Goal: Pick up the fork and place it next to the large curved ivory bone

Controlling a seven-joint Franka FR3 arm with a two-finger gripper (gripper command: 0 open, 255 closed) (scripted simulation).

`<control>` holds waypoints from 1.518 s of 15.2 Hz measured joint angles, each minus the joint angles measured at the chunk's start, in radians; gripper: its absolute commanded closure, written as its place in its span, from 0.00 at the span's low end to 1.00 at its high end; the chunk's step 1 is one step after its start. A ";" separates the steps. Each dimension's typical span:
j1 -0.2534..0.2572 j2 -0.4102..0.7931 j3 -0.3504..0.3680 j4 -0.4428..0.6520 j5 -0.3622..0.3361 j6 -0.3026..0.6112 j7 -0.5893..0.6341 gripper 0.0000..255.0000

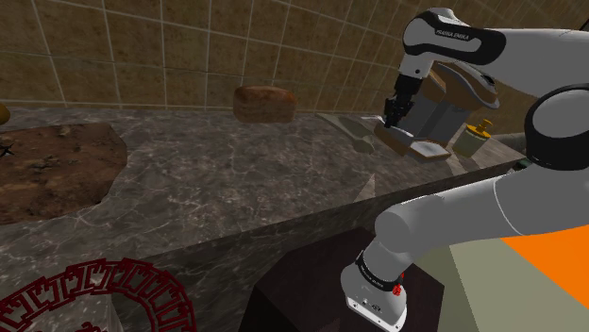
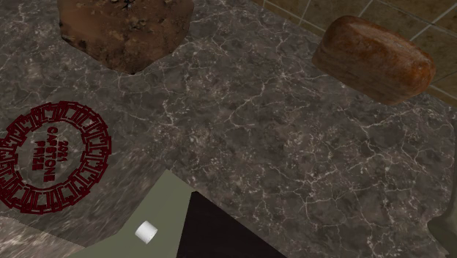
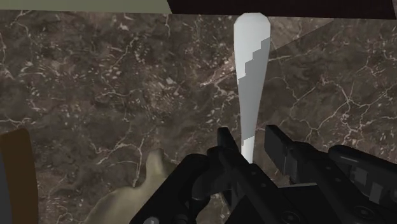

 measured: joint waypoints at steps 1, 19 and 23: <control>-0.005 0.004 -0.014 0.006 -0.008 0.001 -0.018 1.00; -0.025 -0.005 -0.066 -0.220 -0.047 0.221 -0.022 1.00; -0.027 0.003 -0.077 -0.270 -0.054 0.279 -0.019 1.00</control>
